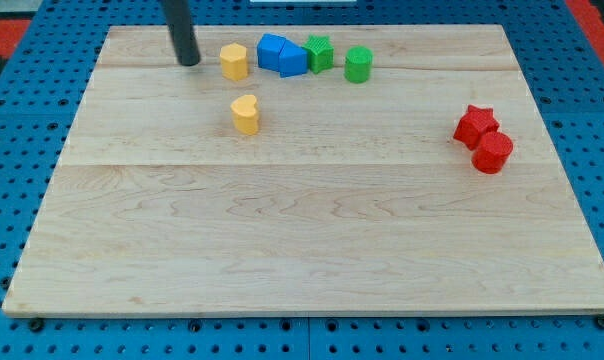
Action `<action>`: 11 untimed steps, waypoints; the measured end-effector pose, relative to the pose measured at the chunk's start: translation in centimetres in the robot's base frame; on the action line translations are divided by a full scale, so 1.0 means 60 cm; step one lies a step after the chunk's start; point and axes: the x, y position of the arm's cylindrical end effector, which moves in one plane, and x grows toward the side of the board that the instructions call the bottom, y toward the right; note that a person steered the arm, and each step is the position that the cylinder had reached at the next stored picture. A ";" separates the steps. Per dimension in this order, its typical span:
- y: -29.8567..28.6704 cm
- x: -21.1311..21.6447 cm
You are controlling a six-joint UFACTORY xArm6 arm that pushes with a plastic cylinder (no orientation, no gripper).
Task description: Move the heart below the green star
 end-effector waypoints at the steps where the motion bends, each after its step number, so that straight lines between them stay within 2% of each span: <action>1: 0.049 0.013; 2: 0.024 0.116; 3: 0.040 0.223; 4: 0.078 0.226; 6: 0.196 0.107; 7: 0.255 0.111; 8: 0.295 0.154; 9: 0.485 0.111; 11: 0.505 0.031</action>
